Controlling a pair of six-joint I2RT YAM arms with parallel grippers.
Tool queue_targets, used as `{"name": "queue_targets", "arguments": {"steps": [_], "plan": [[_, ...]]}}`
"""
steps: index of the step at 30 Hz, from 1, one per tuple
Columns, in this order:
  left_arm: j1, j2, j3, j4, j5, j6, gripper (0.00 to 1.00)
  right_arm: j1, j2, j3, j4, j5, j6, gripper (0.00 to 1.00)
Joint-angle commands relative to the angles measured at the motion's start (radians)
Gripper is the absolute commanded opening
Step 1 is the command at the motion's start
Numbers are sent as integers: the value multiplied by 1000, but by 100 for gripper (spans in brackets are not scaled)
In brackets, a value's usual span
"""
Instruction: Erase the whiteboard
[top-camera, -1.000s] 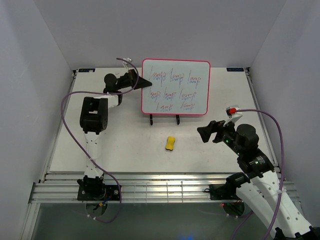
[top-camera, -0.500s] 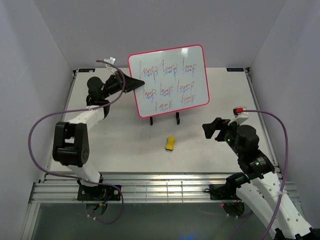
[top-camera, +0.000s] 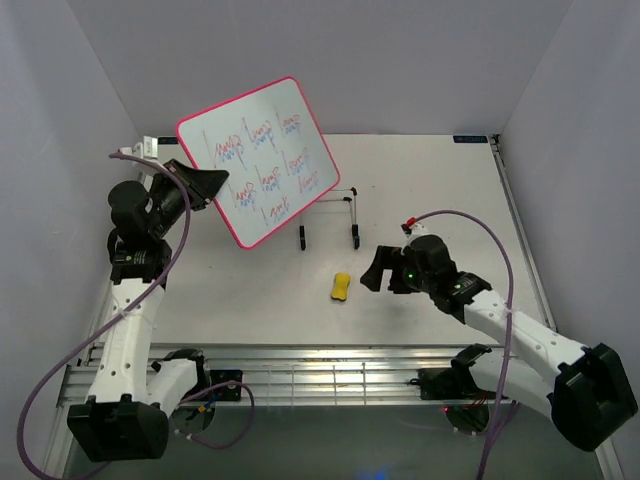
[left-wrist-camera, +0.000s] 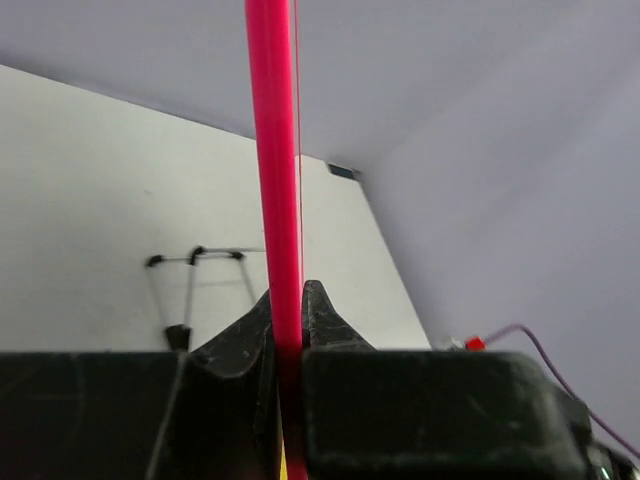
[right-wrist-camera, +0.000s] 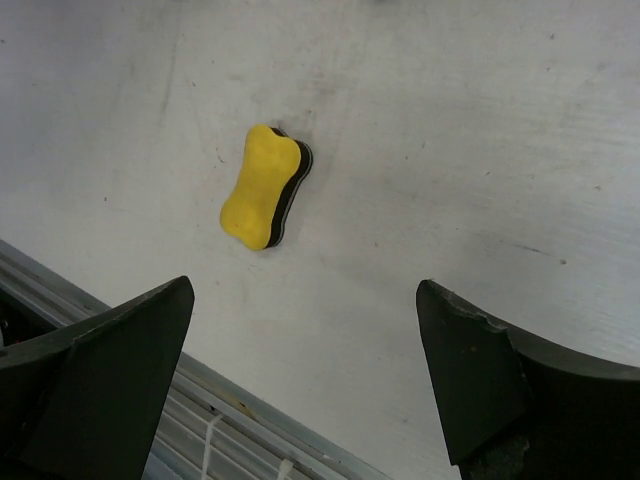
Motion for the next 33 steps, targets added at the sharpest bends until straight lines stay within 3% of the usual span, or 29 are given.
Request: {"name": "queue_targets", "arguments": {"steps": [1, 6, 15, 18, 20, 33], "plan": [[27, -68, 107, -178, -235, 99, 0, 129, 90, 90, 8, 206, 90, 97], [27, -77, 216, -275, -332, 140, 0, 337, 285, 226, -39, 406, 158, 95], [-4, -86, 348, -392, -462, 295, 0, 469, 578, 415, -169, 600, 215, 94], [-56, -103, 337, -410, -493, 332, 0, 486, 628, 457, -189, 643, 223, 89], [-72, -109, 325, -416, -504, 343, 0, 488, 643, 458, -184, 652, 230, 81], [-134, -152, 264, -427, -545, 393, 0, 488, 740, 504, -203, 661, 242, 65]]}}
